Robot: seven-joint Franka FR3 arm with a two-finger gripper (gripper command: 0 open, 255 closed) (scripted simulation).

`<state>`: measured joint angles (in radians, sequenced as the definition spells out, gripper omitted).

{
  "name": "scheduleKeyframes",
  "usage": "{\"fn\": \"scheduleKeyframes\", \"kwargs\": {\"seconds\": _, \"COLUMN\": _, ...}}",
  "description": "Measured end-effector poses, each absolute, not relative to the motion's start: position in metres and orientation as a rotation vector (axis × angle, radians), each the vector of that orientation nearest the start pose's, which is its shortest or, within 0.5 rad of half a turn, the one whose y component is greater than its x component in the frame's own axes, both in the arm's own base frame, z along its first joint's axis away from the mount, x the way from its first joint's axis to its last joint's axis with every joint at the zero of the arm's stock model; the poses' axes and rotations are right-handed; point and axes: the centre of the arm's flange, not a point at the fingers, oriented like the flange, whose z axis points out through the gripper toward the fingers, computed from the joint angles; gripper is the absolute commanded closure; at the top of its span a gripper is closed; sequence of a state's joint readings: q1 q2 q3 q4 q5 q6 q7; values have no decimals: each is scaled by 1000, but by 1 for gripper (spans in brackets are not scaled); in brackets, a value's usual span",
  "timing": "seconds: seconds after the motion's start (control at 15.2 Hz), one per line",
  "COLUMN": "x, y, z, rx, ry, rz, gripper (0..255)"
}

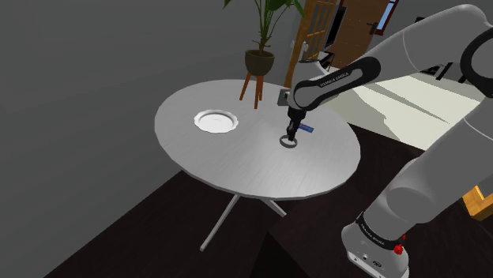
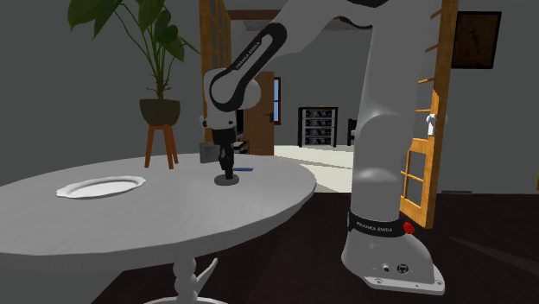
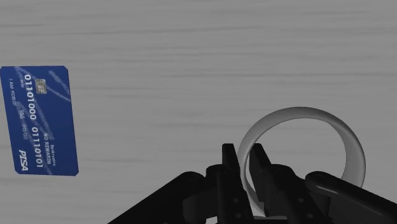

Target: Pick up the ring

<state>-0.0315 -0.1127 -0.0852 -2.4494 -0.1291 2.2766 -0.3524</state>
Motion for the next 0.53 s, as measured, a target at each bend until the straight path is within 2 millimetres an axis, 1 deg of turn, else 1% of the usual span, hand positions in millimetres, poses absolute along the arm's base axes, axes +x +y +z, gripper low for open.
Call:
{"fn": "scheduleKeyframes", "kwargs": {"seconds": 0.26, "x": 458, "y": -57, "z": 338, "rx": -3167, "ry": -516, "rz": 126, "gripper": 255}}
{"fn": "scheduleKeyframes", "kwargs": {"seconds": 0.53, "x": 458, "y": -56, "z": 353, "rx": -3167, "ry": -517, "rz": 126, "gripper": 255}}
